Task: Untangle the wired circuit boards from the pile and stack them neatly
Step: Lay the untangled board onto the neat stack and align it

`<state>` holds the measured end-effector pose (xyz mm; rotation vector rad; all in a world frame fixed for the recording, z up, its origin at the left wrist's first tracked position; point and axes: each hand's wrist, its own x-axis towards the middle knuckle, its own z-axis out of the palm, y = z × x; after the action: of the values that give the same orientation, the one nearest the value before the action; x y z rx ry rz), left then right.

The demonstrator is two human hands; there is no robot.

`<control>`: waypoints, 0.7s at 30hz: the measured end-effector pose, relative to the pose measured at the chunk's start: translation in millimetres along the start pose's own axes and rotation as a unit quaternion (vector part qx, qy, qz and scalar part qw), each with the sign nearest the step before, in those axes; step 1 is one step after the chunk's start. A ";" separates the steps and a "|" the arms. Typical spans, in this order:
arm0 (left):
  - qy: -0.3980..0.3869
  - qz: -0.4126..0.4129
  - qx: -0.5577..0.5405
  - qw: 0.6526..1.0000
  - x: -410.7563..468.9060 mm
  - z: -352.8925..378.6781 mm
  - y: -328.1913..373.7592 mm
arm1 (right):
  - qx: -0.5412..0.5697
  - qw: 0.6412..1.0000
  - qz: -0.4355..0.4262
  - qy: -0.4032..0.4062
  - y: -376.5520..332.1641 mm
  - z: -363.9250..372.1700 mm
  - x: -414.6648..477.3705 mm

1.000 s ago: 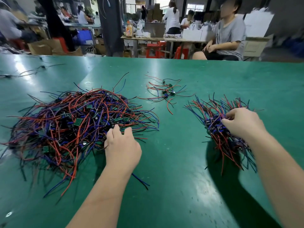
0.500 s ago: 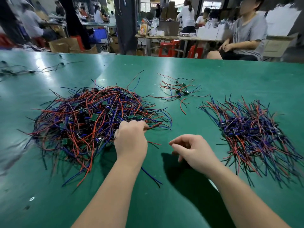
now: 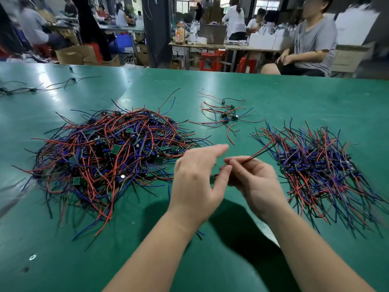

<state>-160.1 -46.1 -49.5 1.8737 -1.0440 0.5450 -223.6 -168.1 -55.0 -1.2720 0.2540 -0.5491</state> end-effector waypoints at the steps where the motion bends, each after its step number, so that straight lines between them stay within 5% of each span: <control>1: -0.038 -0.042 0.005 0.998 0.9 -1.3 -2.0 | 0.022 1.000 0.008 0.021 -4.1 -3.7 1.5; 5: -0.157 -0.101 -0.035 0.982 -0.7 1.5 -11.1 | 0.091 0.994 0.028 0.054 -14.0 -14.8 4.3; 11: -0.128 -0.103 -0.134 0.977 -3.8 6.4 -8.3 | 0.124 0.990 0.048 0.039 -19.6 -16.5 3.1; 14: -0.128 -0.167 -0.219 0.953 -0.3 5.6 -4.3 | 0.078 0.994 0.062 0.035 -20.6 -16.6 1.1; 18: -0.165 -0.268 -0.394 0.863 5.4 -1.5 5.3 | 0.043 0.997 0.031 0.052 -23.8 -15.6 0.3; 21: -0.233 -0.383 -0.511 0.733 5.2 -6.7 11.5 | 0.062 0.996 0.013 0.058 -25.2 -14.6 0.4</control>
<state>-166.6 -45.5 -36.7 1.2013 -0.5256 -0.8952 -236.4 -185.2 -35.3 -1.1163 0.3279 -0.6074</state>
